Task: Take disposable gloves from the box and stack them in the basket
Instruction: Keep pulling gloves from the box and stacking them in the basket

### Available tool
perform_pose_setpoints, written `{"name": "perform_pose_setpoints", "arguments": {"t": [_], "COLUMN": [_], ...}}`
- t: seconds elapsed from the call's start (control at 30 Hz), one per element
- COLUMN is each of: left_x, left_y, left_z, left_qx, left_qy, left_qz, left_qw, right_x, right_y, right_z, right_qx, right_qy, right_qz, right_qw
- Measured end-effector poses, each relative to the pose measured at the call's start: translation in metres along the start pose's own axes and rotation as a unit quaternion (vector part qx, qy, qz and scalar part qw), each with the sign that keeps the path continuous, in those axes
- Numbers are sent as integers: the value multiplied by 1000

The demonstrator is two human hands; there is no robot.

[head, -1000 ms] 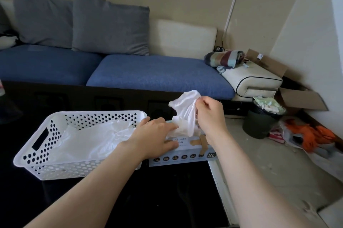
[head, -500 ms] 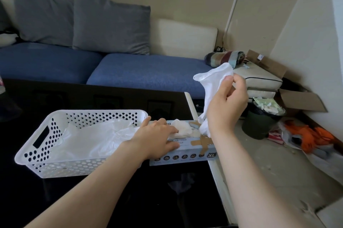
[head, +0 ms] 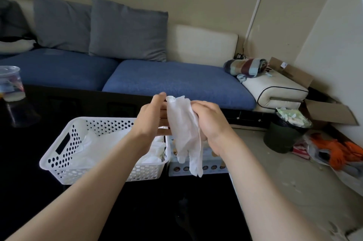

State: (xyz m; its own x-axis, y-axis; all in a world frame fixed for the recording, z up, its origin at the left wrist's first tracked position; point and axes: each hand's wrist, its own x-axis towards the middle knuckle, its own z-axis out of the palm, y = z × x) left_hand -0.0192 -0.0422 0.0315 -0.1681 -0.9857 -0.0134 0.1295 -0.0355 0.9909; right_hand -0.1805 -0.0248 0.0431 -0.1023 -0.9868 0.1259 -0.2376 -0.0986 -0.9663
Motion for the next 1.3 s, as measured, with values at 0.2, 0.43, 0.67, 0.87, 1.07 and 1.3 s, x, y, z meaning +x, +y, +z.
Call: {"name": "perform_pose_setpoints", "arguments": {"t": [0.2, 0.43, 0.67, 0.87, 1.07, 1.3], "left_x": [-5, -5, 1, -2, -2, 6], "left_y": [6, 3, 1, 2, -1, -13], "left_z": [-23, -47, -66, -75, -89, -119], "left_qx": [62, 96, 124, 168, 225, 332], "left_qy": [-21, 4, 70, 79, 80, 130], "left_qz": [-18, -39, -49, -71, -48, -34], "left_qw": [998, 995, 989, 980, 970, 934], "right_x": [1, 2, -7, -1, 5, 14], "right_y": [-2, -7, -17, -13, -11, 12], "right_z": [21, 38, 52, 57, 56, 78], "right_qx": [-54, -68, -105, -185, -144, -211], "right_qy": [-70, -95, -128, -90, -70, -1], "right_qz": [58, 104, 71, 82, 168, 99], "right_qw": [994, 988, 984, 975, 973, 973]}}
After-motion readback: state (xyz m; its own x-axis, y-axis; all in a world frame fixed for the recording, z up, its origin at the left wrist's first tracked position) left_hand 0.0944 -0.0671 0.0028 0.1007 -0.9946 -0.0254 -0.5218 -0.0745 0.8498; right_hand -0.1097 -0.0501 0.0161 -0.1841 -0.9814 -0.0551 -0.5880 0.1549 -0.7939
